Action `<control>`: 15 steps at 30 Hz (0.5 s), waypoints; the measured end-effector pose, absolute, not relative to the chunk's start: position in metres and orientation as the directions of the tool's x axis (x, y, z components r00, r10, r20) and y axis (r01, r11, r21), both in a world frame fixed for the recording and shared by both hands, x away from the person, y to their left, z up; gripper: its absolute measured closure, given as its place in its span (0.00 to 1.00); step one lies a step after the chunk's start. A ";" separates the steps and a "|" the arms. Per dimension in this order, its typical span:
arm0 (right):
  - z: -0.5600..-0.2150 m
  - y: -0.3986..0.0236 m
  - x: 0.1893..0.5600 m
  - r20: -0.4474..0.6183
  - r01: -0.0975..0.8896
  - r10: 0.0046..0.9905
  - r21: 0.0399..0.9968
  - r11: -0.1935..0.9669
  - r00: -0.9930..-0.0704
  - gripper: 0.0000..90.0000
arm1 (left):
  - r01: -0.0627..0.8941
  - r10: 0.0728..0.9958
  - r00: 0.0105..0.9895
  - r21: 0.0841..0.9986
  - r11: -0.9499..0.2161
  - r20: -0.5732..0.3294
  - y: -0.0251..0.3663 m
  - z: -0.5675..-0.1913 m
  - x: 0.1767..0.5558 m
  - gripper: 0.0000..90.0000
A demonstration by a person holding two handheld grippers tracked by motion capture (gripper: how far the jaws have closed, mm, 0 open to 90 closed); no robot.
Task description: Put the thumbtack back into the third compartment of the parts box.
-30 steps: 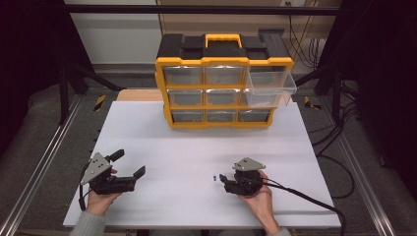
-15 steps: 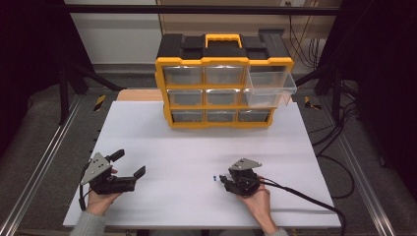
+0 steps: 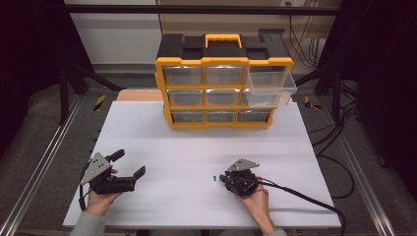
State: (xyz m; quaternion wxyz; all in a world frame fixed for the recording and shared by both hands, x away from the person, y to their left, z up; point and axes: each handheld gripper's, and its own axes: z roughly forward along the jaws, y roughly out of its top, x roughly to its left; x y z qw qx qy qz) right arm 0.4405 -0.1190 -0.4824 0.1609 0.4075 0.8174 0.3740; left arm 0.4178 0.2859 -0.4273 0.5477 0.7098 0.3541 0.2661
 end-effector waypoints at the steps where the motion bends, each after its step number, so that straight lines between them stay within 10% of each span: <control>1: -0.483 -0.119 0.441 0.040 0.544 0.784 0.741 0.393 -0.620 0.84 | 0.211 0.794 0.608 0.966 -0.149 -0.011 0.286 -0.427 0.418 0.02; 15: -0.483 -0.120 0.442 0.029 0.545 0.786 0.736 0.401 -0.618 0.94 | 0.211 0.793 0.609 0.966 -0.149 -0.010 0.286 -0.427 0.418 0.02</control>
